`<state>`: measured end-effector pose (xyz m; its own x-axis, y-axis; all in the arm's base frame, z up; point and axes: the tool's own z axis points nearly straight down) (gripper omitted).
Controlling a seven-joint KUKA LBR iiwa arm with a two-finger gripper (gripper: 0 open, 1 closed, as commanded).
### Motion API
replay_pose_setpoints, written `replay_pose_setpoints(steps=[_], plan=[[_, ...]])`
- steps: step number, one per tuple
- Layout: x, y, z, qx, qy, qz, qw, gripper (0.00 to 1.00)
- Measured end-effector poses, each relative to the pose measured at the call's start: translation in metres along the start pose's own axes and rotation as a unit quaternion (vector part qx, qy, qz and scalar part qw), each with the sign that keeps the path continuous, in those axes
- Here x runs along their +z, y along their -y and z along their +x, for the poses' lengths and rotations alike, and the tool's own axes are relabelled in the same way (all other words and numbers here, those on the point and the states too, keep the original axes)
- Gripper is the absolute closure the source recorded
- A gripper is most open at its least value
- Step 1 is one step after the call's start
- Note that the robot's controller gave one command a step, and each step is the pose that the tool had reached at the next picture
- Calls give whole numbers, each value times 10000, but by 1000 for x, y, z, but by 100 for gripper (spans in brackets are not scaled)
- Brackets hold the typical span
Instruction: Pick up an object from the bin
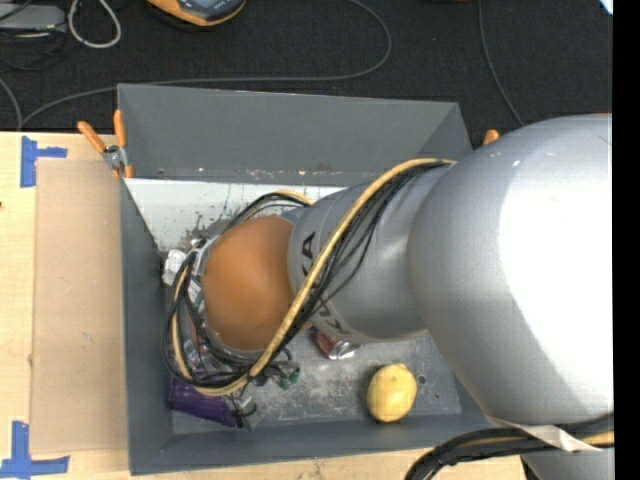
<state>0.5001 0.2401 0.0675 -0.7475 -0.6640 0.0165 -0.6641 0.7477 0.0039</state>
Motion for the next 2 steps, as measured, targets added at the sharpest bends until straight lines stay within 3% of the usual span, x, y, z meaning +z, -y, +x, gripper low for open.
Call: replay_pose_setpoints(steps=[1, 2], plan=[[-4, 37, -30, -1183, 80, 37, 9929, 0], [-4, 22, -15, -249, 21, 37, 9997, 0]])
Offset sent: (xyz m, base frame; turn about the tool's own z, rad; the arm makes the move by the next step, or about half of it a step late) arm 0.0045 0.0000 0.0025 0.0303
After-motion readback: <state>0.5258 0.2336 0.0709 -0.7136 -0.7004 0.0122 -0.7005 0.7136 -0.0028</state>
